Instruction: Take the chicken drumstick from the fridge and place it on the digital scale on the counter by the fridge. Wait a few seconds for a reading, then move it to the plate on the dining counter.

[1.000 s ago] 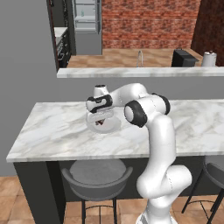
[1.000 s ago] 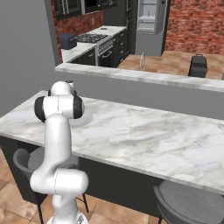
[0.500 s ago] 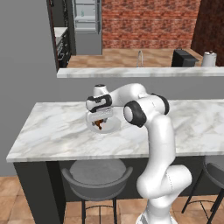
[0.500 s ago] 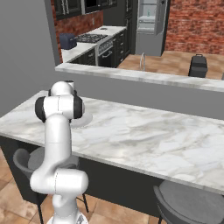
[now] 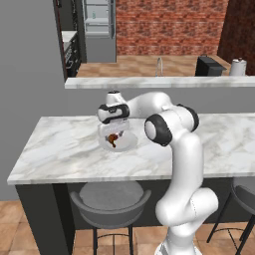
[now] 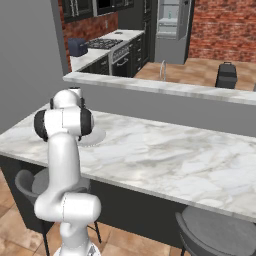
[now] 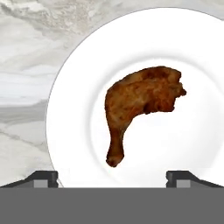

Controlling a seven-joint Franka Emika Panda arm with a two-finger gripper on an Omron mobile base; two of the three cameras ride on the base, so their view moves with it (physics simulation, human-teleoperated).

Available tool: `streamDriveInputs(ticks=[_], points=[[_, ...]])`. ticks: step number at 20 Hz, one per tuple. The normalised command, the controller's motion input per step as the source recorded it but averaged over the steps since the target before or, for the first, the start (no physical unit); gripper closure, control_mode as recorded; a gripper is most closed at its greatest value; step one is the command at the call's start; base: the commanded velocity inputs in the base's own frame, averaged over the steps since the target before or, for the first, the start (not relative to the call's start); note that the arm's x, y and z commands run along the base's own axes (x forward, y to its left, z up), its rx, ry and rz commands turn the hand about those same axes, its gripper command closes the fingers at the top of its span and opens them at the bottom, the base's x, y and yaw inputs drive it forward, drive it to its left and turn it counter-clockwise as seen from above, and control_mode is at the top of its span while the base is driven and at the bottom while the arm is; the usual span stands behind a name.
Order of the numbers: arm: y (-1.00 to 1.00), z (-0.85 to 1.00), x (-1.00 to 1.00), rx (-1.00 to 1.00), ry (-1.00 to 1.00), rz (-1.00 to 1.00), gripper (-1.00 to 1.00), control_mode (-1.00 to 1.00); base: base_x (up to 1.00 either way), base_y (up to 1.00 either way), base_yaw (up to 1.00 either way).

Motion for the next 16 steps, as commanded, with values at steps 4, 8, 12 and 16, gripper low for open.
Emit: streamDriveInputs(ticks=[4,8,12,16], points=[[-0.31,0.59,-1.0,0.04,0.0,0.0,-1.0,-1.0,0.0,0.0,0.0],[-0.54,0.55,-1.0,0.09,-0.01,0.0,-1.0,-1.0,0.0,0.0,0.0],[-0.62,0.52,-1.0,0.09,-0.01,0.0,-1.0,-1.0,0.0,0.0,0.0],[-0.64,0.52,-1.0,0.06,-0.01,0.0,-1.0,-1.0,0.0,0.0,0.0]])
